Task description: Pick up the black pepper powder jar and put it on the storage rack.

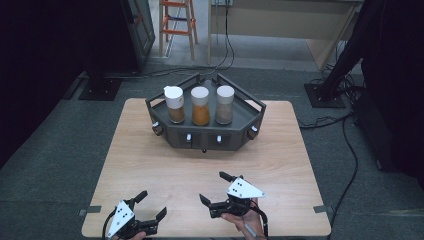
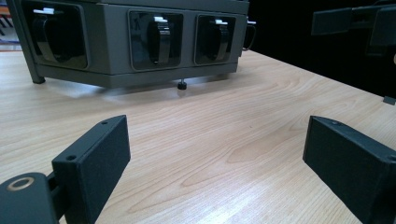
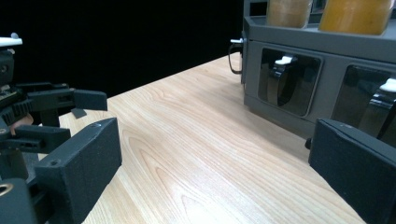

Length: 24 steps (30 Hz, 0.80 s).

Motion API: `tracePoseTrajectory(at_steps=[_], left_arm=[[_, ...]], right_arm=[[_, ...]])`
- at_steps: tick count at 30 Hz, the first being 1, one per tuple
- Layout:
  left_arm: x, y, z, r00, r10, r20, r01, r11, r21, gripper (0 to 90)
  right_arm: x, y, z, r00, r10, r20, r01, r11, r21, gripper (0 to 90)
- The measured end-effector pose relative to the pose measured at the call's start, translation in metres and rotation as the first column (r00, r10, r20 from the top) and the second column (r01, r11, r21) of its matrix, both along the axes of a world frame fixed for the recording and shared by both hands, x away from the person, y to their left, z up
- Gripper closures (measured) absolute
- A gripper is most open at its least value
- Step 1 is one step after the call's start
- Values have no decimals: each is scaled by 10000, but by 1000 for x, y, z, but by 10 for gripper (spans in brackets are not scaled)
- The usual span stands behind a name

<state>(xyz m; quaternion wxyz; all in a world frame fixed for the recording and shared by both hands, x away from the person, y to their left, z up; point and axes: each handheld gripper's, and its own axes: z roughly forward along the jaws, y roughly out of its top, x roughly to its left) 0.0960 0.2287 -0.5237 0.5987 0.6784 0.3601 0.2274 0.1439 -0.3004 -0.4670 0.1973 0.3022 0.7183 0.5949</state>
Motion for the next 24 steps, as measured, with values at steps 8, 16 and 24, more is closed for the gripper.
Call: tracePoseTrajectory(at_steps=[8,16,24], left_arm=[[1,1,0,10000,-14,-1,14,10000,18,73],[0,0,0,10000,-2,50,2,10000,-2,73],[0,1,1,9999,-40,109,40,10000,-6,73]], right_arm=[[-1,4,-10,9998,153,-139,-154,9999,-75,24],[-2,3,-22,9996,195,-184,-195,9998,-39,24],[-2,2,-29,9989,174,-428,-174,9998,-3,24]])
